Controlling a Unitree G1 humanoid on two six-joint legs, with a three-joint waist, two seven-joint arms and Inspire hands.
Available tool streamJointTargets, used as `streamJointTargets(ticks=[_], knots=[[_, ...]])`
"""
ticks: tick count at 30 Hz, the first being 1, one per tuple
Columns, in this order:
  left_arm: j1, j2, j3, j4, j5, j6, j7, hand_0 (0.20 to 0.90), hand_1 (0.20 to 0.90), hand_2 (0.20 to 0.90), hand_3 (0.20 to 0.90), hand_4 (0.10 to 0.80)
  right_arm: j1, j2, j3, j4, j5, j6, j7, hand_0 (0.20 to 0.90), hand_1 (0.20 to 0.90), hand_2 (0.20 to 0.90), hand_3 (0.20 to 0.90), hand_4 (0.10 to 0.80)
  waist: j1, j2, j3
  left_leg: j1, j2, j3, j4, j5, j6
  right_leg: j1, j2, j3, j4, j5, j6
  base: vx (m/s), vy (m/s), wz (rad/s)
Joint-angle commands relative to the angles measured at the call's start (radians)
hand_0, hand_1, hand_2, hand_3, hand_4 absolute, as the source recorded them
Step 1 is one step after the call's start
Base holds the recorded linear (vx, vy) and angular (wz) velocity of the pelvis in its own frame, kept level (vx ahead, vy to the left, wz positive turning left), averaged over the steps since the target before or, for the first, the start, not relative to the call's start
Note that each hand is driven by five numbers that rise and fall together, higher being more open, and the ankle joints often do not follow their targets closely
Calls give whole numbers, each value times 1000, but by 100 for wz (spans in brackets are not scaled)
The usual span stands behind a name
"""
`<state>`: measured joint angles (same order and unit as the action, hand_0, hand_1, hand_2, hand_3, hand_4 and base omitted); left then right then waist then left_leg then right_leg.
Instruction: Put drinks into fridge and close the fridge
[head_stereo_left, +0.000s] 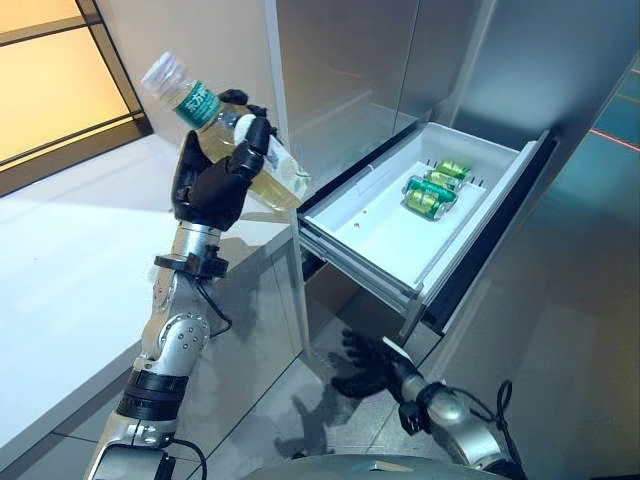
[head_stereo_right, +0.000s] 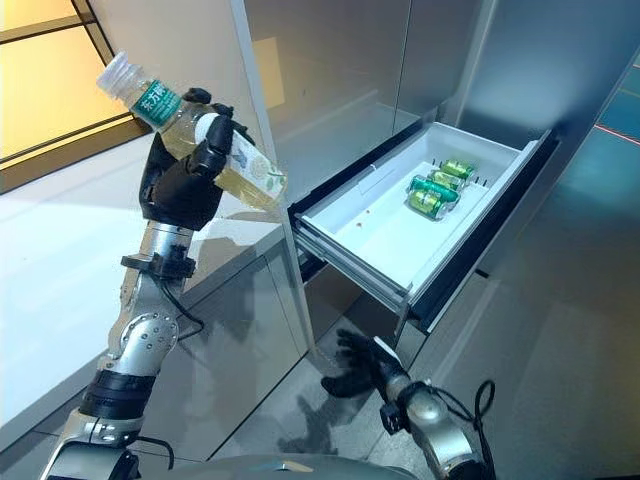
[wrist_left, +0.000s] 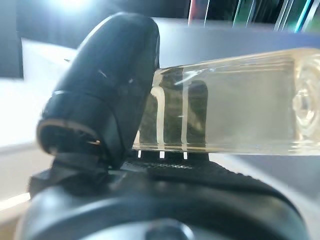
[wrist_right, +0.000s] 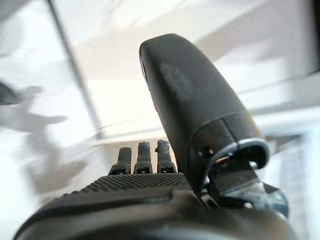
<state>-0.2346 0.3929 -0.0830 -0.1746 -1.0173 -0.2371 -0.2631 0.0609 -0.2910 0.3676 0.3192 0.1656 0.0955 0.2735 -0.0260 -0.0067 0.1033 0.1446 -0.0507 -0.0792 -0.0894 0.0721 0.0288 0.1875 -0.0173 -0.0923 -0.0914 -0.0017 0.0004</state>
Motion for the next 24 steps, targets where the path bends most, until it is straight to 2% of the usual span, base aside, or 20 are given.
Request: streamJointTargets(ticks=[1, 4, 6, 7, 14, 24], knots=[[-166, 46, 10, -93, 36, -79, -75, 300, 300, 300, 200, 100, -79, -33, -35, -189, 166, 8, 147, 900, 900, 900, 900, 800, 6, -12, -48, 22, -19, 9, 2, -98, 3, -32, -11, 78, 25, 19, 41, -53, -40, 1], [-149, 51, -18, -105, 67, -85, -103, 300, 300, 300, 200, 100, -132, -81, -70, -316, 265, 35, 175, 900, 900, 900, 900, 800, 10, -13, -46, 16, -17, 14, 2, -87, 1, -37, -9, 78, 21, 30, 40, -76, -39, 0], [-144, 58, -35, -105, 84, -88, -118, 300, 300, 300, 200, 100, -162, -99, -88, -384, 302, 11, 163, 900, 900, 900, 900, 800, 10, -12, -48, 14, -15, 18, 2, -85, 0, -37, -8, 79, 17, 33, 40, -61, -35, -1], [-141, 65, -43, -102, 92, -89, -126, 300, 300, 300, 200, 100, -201, -114, -115, -444, 347, 29, 143, 900, 900, 900, 900, 800, 10, -11, -50, 13, -13, 22, 2, -84, -1, -38, -6, 78, 15, 35, 40, -41, -34, -2], [-130, 84, -64, -112, 129, -56, -157, 300, 300, 300, 200, 100, -318, -147, -176, -614, 398, 9, 92, 900, 900, 900, 900, 800, 12, -9, -64, 9, -2, 40, 2, -82, -2, -41, 0, 83, 8, 36, 39, -28, -34, -4], [-150, 84, -128, -126, 160, -37, -138, 300, 300, 300, 200, 100, -368, -177, -143, -659, 537, 88, 89, 900, 900, 900, 900, 800, 10, -18, -70, 2, 4, 45, 2, -76, -5, -43, 4, 82, 4, 38, 36, -9, -21, -2]])
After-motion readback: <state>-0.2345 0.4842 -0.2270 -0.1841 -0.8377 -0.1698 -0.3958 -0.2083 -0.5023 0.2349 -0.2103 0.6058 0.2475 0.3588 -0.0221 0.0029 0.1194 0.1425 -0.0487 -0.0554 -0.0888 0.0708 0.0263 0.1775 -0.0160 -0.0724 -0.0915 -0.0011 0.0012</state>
